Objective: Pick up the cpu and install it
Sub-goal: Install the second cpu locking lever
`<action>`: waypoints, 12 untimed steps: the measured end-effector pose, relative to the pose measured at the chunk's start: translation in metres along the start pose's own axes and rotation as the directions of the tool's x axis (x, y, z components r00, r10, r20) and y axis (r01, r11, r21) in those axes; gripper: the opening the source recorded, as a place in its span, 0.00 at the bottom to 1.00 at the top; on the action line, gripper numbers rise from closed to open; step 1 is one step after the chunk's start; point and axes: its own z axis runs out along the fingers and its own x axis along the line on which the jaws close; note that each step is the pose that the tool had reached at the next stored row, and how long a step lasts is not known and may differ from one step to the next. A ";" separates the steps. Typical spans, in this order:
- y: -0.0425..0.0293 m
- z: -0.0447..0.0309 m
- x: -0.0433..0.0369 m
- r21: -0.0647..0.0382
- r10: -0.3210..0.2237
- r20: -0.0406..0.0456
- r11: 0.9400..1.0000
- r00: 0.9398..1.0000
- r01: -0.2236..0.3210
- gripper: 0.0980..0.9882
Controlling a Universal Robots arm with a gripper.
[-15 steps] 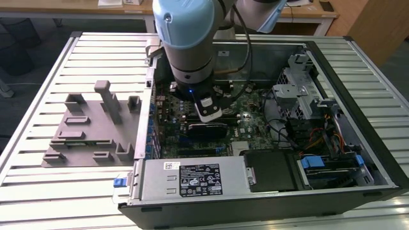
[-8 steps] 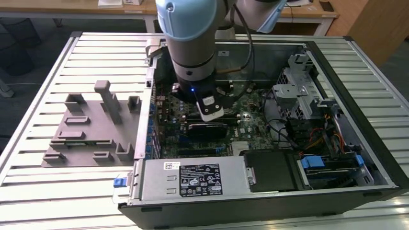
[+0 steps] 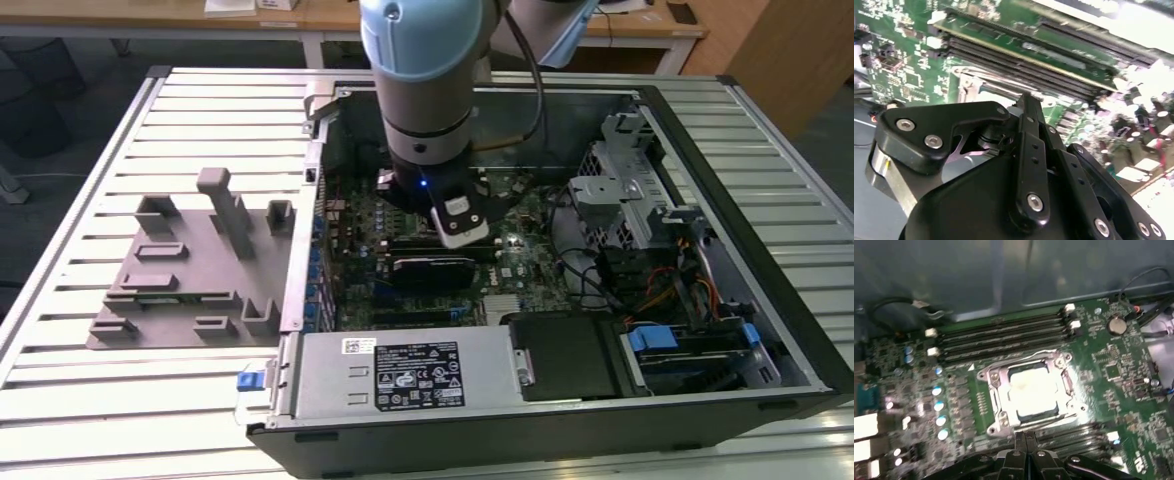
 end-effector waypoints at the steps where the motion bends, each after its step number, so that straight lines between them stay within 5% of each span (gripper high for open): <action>1: 0.0025 0.0012 -0.0014 0.000 0.000 0.000 1.000 1.000 0.000 0.01; 6: 0.0150 0.0075 -0.0073 0.008 0.000 -0.002 1.000 1.000 0.000 0.01; 12: 0.0271 0.0154 -0.0132 0.034 -0.001 -0.002 0.999 1.000 0.001 0.01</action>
